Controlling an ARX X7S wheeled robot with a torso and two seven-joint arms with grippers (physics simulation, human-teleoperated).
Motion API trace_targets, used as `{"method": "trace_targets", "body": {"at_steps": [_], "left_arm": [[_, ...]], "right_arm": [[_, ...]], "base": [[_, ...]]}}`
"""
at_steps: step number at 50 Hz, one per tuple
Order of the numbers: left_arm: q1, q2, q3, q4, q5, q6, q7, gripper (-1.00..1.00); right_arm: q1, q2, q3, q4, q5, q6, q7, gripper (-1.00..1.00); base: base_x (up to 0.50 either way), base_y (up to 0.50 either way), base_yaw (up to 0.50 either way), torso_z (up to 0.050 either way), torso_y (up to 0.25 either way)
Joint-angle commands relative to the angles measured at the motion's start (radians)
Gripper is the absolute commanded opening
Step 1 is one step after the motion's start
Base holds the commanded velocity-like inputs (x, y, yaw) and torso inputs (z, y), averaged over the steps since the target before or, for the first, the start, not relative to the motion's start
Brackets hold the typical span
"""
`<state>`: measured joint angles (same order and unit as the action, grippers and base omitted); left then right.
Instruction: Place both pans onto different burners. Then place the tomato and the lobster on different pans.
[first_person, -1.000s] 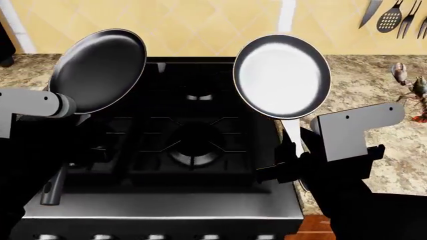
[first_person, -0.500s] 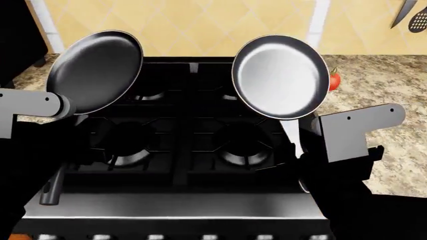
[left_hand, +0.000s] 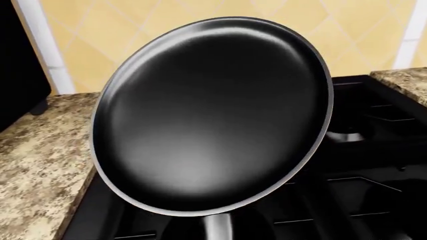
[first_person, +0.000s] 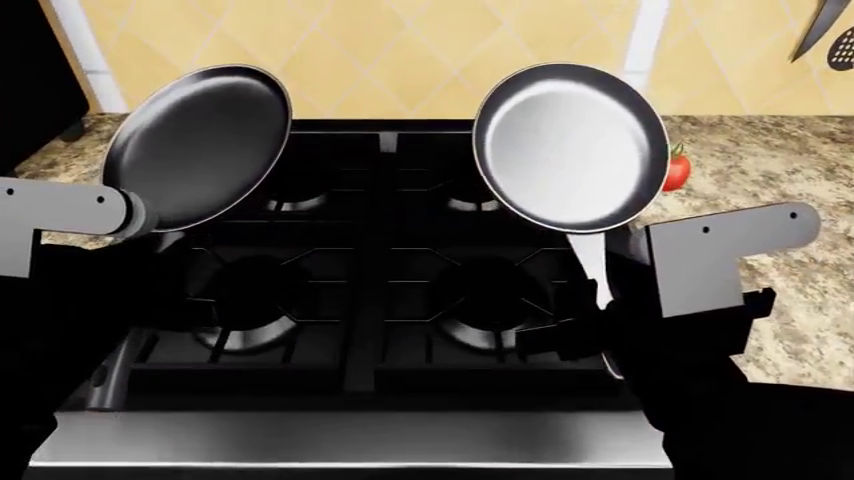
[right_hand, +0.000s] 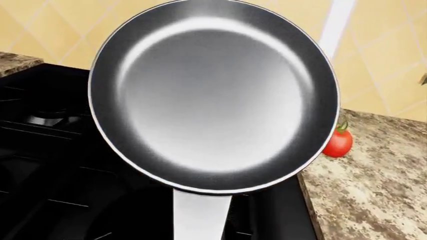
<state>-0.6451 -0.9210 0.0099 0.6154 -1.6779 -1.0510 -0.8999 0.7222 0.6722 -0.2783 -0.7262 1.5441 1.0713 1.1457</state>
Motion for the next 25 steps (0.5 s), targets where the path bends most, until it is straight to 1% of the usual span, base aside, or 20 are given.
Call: {"method": "trace_targets", "body": {"at_steps": [1, 4, 10, 15, 19, 25], "left_arm": [[-0.037, -0.006, -0.022, -0.001, 0.043, 0.006, -0.017, -1.00], [-0.036, -0.005, -0.021, -0.002, 0.045, 0.008, -0.014, -1.00], [-0.039, -0.007, -0.019, -0.003, 0.044, 0.009, -0.016, -1.00], [-0.025, -0.008, -0.025, -0.004, 0.053, 0.015, -0.007, -1.00], [-0.024, -0.009, -0.026, -0.004, 0.050, 0.018, -0.004, -1.00], [-0.002, -0.007, -0.035, -0.002, 0.058, 0.028, 0.009, -1.00]], "right_arm": [[0.044, -0.010, 0.001, 0.009, -0.023, 0.019, 0.027, -1.00], [0.065, -0.020, -0.024, 0.039, -0.020, 0.039, 0.025, -1.00], [0.173, -0.047, -0.076, 0.147, 0.060, 0.098, 0.040, -1.00], [0.238, -0.076, -0.124, 0.233, 0.074, 0.139, 0.036, -1.00], [0.254, -0.082, -0.153, 0.265, 0.073, 0.161, 0.050, -1.00], [0.230, -0.066, -0.153, 0.261, 0.096, 0.156, 0.074, -1.00]], "base": [[0.00, 0.00, 0.00, 0.000, 0.000], [0.00, 0.00, 0.00, 0.000, 0.004], [0.00, 0.00, 0.00, 0.002, 0.003], [0.00, 0.00, 0.00, 0.002, 0.004], [0.00, 0.00, 0.00, 0.000, 0.005], [0.00, 0.00, 0.00, 0.002, 0.004]]}}
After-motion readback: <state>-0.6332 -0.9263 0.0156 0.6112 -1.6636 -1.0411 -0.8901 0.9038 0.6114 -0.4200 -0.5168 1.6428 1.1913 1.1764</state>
